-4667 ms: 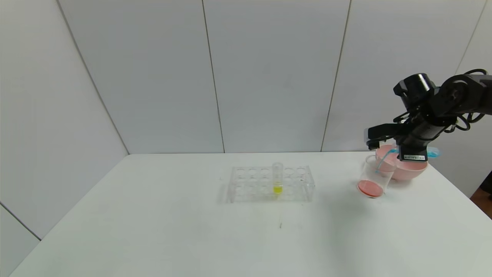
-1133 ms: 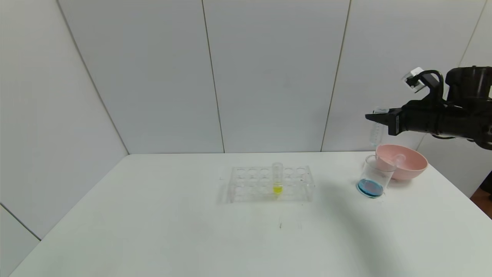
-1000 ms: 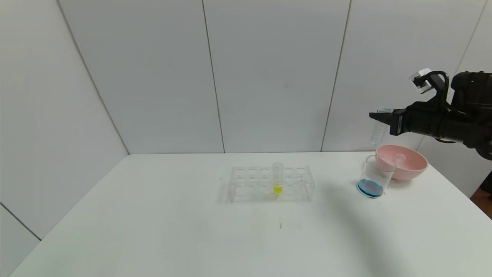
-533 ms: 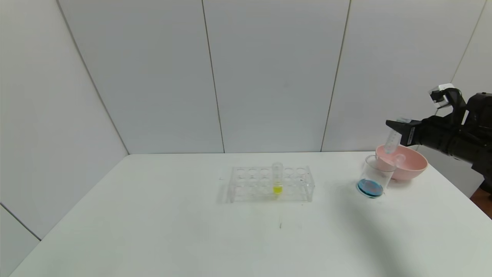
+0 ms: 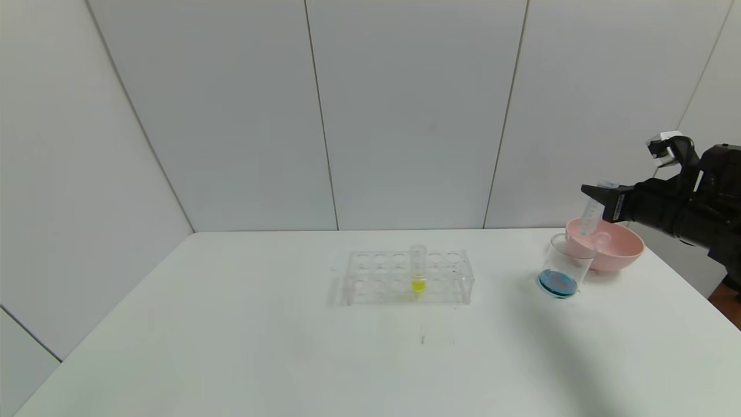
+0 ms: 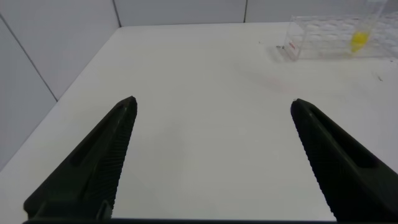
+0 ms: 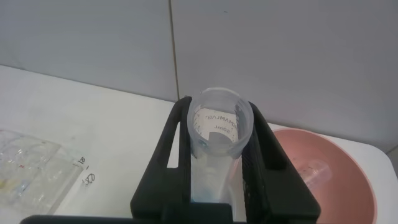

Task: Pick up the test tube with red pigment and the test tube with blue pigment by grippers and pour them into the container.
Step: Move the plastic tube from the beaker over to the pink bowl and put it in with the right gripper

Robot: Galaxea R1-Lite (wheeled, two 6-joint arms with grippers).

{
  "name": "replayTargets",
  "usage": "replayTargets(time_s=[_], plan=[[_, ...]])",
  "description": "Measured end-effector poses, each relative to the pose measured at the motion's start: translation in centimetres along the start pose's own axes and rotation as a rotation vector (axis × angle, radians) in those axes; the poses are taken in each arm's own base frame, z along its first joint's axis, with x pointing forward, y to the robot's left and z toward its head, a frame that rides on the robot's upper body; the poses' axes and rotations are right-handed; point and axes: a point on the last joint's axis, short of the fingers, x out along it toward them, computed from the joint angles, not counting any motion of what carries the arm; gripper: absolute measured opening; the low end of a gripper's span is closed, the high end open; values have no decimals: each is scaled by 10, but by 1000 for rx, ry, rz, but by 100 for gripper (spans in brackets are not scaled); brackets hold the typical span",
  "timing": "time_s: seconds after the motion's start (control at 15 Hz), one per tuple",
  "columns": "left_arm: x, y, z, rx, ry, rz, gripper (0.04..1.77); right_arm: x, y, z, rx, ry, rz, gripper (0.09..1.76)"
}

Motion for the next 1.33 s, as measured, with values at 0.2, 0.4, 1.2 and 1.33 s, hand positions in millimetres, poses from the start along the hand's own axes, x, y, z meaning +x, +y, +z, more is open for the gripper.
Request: replayTargets(time_s=[0.2, 0.4, 1.2, 1.33], plan=[[0, 0, 0, 0, 0, 0, 176, 10, -21, -3, 3, -2, -46, 52], [0, 0, 0, 0, 0, 0, 176, 27, -45, -12, 6, -1, -150, 52], [0, 0, 0, 0, 0, 0, 176, 61, -82, -49, 25, 35, -270, 75], [0, 0, 0, 0, 0, 0, 176, 61, -81, -48, 22, 28, -268, 96]])
